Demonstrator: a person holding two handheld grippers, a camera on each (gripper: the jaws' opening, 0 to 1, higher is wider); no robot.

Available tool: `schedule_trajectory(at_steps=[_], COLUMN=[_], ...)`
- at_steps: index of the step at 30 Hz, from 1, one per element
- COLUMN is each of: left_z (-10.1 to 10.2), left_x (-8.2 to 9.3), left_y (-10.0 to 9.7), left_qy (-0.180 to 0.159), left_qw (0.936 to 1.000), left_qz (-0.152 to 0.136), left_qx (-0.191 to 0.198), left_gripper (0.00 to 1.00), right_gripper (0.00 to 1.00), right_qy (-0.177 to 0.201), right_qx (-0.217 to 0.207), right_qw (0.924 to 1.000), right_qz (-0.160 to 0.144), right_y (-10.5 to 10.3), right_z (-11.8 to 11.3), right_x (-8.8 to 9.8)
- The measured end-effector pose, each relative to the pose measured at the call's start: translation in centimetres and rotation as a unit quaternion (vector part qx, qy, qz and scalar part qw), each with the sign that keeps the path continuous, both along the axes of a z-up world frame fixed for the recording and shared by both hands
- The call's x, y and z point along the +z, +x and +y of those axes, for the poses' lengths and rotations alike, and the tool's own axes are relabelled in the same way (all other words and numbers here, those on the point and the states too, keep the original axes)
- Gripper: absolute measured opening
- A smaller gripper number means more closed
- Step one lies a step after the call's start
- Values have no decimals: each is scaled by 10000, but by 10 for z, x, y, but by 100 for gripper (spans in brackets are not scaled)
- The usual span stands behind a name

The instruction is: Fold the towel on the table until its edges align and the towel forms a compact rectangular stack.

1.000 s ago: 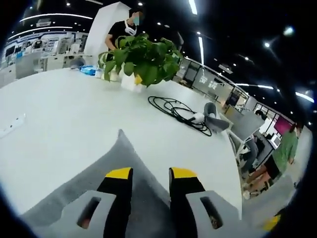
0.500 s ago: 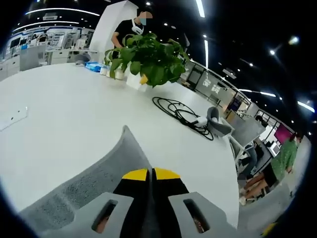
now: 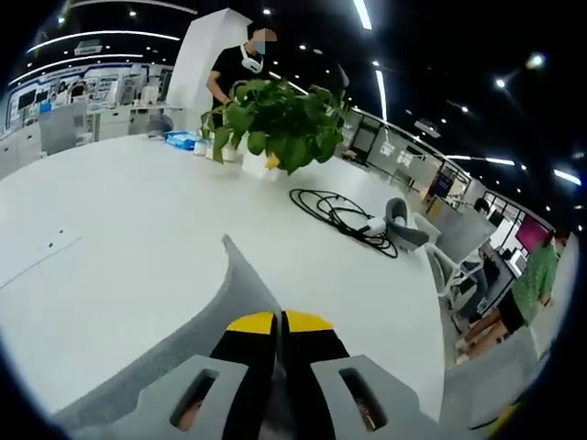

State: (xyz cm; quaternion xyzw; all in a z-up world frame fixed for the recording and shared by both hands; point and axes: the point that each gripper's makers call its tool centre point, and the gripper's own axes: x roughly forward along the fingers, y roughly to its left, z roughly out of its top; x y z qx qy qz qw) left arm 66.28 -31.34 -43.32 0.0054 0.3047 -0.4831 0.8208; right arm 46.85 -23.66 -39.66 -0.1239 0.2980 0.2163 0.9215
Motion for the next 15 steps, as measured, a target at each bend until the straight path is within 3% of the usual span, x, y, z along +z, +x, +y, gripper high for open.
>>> schedule_trajectory(at_steps=[4, 5, 15], left_z=[23, 34, 97], left_x=[5, 13, 12], left_y=[2, -1, -4], left_qy=[5, -2, 16], left_qw=[9999, 9998, 9975], left_qz=[-31, -55, -122], left_qx=[164, 216, 697], left_gripper=[1, 1, 1], right_gripper=[0, 0, 0], right_qy=[21, 36, 88], right_qx=[202, 229, 692], right_qw=[9998, 9997, 9974], right_qz=[-75, -96, -176], right_y=[-1, -1, -12], right_z=[18, 21, 67], right_x=[6, 7, 15])
